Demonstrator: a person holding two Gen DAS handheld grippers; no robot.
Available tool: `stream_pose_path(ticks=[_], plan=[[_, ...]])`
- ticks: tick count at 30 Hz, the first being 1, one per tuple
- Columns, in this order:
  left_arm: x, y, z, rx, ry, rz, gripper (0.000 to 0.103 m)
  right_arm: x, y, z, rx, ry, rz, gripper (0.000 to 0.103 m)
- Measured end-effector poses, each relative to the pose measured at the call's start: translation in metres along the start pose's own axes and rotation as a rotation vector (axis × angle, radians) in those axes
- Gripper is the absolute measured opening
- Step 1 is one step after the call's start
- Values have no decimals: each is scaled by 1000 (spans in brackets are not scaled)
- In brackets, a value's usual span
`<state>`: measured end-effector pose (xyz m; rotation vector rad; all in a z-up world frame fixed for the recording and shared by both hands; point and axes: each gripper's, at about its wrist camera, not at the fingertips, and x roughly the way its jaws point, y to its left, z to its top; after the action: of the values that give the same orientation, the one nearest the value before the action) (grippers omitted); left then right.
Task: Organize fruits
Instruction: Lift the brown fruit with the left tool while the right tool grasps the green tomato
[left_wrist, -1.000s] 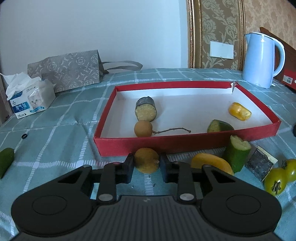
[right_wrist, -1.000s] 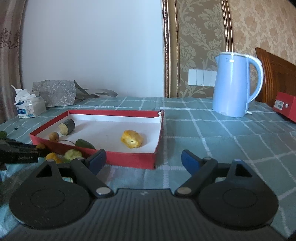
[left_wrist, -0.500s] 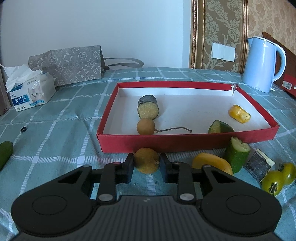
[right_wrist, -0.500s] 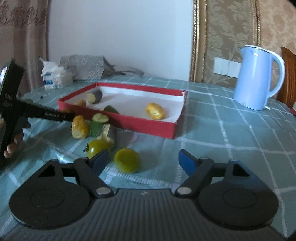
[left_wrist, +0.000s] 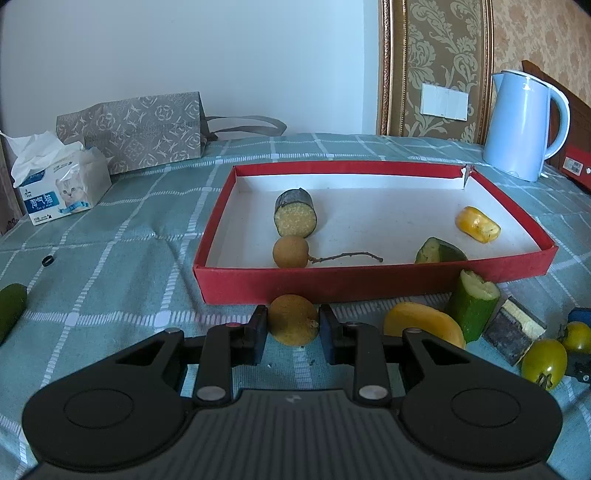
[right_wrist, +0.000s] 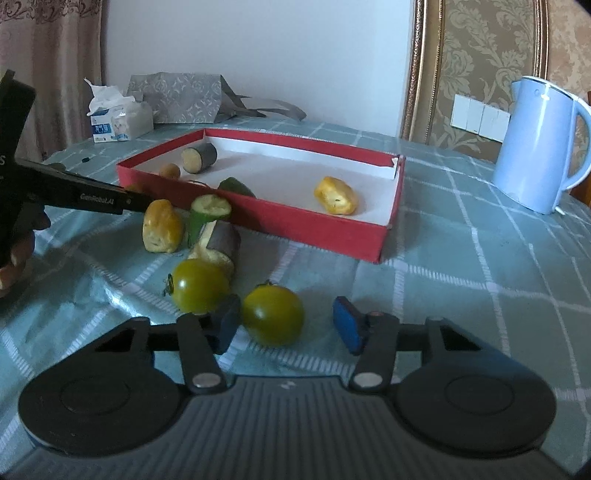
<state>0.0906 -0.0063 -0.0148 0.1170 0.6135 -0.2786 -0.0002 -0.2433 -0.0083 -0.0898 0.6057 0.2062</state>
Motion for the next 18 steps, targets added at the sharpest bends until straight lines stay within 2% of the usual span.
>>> stream_pose_path(ticks=[3,13,18], plan=[[0,0,0,2,0,1,28,1,0,1,10,-6,20,31],[-1,1,0,-6,1,-13,29,17,-3,19,70,-55,-115,32],[-4,2,0,-14,-5,-34,29,19,-7,19,92,-54,-117,32]])
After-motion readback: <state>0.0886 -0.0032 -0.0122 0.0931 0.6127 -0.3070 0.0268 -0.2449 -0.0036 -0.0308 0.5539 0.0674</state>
